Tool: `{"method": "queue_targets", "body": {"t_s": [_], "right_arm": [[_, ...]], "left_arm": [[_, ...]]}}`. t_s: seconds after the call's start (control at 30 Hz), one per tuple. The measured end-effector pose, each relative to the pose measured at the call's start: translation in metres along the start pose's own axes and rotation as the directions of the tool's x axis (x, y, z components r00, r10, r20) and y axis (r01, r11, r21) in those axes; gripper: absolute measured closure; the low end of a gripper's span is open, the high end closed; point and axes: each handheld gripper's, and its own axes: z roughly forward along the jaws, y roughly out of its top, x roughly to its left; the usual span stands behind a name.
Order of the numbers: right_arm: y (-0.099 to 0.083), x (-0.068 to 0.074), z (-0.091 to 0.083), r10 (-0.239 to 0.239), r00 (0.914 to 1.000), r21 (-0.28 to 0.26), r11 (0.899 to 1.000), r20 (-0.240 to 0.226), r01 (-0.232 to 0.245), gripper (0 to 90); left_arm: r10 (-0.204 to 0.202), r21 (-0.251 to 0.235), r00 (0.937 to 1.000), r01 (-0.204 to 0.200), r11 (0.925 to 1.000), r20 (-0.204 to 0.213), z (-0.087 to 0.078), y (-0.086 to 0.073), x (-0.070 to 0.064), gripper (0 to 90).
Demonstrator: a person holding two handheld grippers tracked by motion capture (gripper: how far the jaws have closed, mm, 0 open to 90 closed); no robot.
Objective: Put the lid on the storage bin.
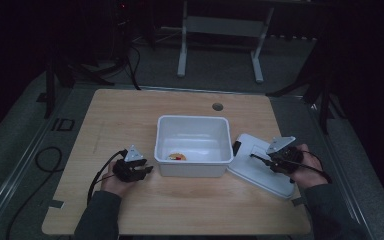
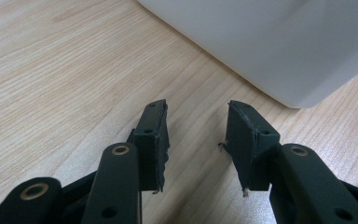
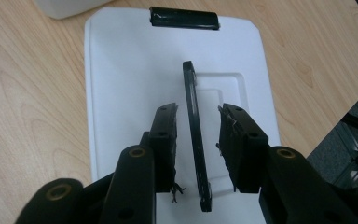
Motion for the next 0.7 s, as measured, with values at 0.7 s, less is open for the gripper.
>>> {"method": "queue_targets", "body": {"t_s": [0.7], "right_arm": [[0.011,-0.006,0.021,-0.074,0.9964,0.127,0.989,-0.042,0.079,70.3]], "left_arm": [[-0.001,-0.001,1.0,0.001,1.0,0.0,0.0,0.0,0.0,58.6]]}}
